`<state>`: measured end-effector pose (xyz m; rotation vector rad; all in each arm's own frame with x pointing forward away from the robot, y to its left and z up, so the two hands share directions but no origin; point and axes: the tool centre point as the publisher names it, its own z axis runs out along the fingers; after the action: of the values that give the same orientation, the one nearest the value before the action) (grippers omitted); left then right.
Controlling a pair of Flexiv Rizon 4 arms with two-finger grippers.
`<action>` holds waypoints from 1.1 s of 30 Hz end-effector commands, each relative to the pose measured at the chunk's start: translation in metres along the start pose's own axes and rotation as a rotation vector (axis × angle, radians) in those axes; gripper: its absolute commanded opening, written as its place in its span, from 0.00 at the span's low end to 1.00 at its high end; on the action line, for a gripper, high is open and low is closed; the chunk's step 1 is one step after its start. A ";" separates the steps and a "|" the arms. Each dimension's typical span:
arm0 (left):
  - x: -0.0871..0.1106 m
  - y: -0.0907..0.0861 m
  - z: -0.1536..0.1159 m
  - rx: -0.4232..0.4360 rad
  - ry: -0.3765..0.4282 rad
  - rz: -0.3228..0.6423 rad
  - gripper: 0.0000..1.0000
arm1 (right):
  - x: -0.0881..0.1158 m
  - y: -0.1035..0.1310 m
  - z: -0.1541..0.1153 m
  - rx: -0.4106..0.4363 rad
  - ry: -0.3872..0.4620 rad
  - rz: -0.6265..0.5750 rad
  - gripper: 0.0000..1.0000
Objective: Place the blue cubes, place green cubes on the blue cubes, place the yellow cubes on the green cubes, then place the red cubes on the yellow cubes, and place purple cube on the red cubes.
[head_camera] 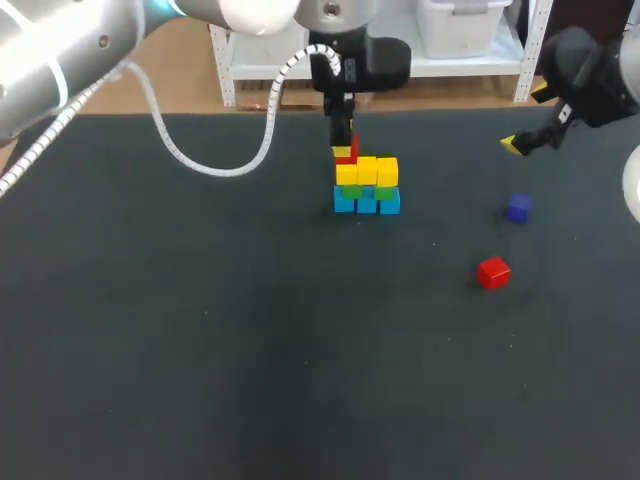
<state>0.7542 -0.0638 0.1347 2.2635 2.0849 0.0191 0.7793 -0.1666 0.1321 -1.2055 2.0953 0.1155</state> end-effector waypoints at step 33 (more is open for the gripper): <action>-0.005 0.023 0.031 0.134 0.013 -0.046 0.00 | 0.000 0.001 0.000 0.004 0.002 0.001 1.00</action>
<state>0.7718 -0.0685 0.1043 2.2734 2.1955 -0.0974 0.7793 -0.1666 0.1321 -1.2054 2.0953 0.1155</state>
